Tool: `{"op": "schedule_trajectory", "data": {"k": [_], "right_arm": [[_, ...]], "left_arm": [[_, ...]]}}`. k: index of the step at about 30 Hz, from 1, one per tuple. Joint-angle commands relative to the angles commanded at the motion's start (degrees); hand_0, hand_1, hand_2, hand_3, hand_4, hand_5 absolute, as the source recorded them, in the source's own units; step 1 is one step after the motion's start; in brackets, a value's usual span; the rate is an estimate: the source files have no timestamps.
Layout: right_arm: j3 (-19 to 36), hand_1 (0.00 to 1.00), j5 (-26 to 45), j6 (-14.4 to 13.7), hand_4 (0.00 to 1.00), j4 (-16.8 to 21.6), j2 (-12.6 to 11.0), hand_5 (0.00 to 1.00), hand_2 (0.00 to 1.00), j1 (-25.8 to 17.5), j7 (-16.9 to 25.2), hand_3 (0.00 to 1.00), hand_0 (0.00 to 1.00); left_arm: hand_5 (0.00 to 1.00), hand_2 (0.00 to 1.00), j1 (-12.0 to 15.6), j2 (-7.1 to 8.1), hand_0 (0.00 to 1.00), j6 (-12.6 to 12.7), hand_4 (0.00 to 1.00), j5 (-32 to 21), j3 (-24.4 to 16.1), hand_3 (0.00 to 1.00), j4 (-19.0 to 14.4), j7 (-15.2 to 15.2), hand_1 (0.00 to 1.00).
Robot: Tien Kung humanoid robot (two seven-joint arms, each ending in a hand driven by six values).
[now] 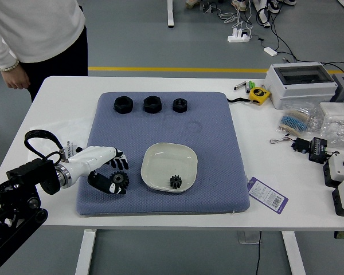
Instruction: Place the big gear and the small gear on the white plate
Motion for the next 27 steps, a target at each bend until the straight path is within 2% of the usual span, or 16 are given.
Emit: {"op": "schedule_trajectory", "data": {"k": [9, 10, 15, 16, 21, 22, 27], "right_arm": [[0.14, 0.653, -0.33, -0.01, 0.882, 0.02, 0.01, 0.715, 0.747, 0.02, -0.13, 0.625, 0.656], [0.16, 0.653, -0.37, 0.00, 0.881, 0.02, 0.00, 0.715, 0.747, 0.03, -0.14, 0.625, 0.656], [0.16, 0.653, -0.36, -0.01, 0.881, 0.02, 0.00, 0.715, 0.747, 0.01, -0.14, 0.625, 0.656], [0.13, 0.653, -0.31, -0.01, 0.880, 0.03, 0.00, 0.714, 0.747, 0.00, -0.13, 0.625, 0.657], [0.19, 0.653, -0.37, -0.06, 0.880, 0.04, 0.02, 0.714, 0.747, -0.12, -0.15, 0.625, 0.657], [0.22, 0.652, -0.42, -0.07, 0.880, 0.05, 0.02, 0.714, 0.747, -0.15, -0.17, 0.624, 0.657], [0.33, 0.652, -0.59, -0.09, 0.880, 0.06, 0.04, 0.714, 0.747, -0.29, -0.22, 0.624, 0.657]], "left_arm": [[0.264, 0.588, -0.32, -0.51, 0.550, 0.25, 0.998, 0.13, 0.50, 0.591, 1.60, -0.34, 0.582], [0.097, 0.534, -0.37, -0.51, 0.458, 0.45, 0.913, 0.10, 0.64, 0.578, 1.67, -0.48, 0.489], [0.097, 0.534, -0.54, -0.66, 0.458, 0.71, 0.913, 0.03, 1.26, 0.578, 2.15, -0.73, 0.489], [0.052, 0.515, -0.52, -0.68, 0.410, 0.72, 0.830, -0.02, 1.41, 0.573, 2.22, -0.74, 0.455], [0.052, 0.515, -0.59, -0.67, 0.410, 0.87, 0.830, -0.28, 2.17, 0.573, 2.12, -0.82, 0.455], [0.002, 0.468, -0.62, -0.68, 0.343, 0.91, 0.738, -0.34, 2.30, 0.553, 2.09, -0.85, 0.387], [0.002, 0.468, -0.71, -0.75, 0.343, 0.95, 0.738, -0.55, 2.70, 0.553, 2.04, -0.93, 0.387]]}}
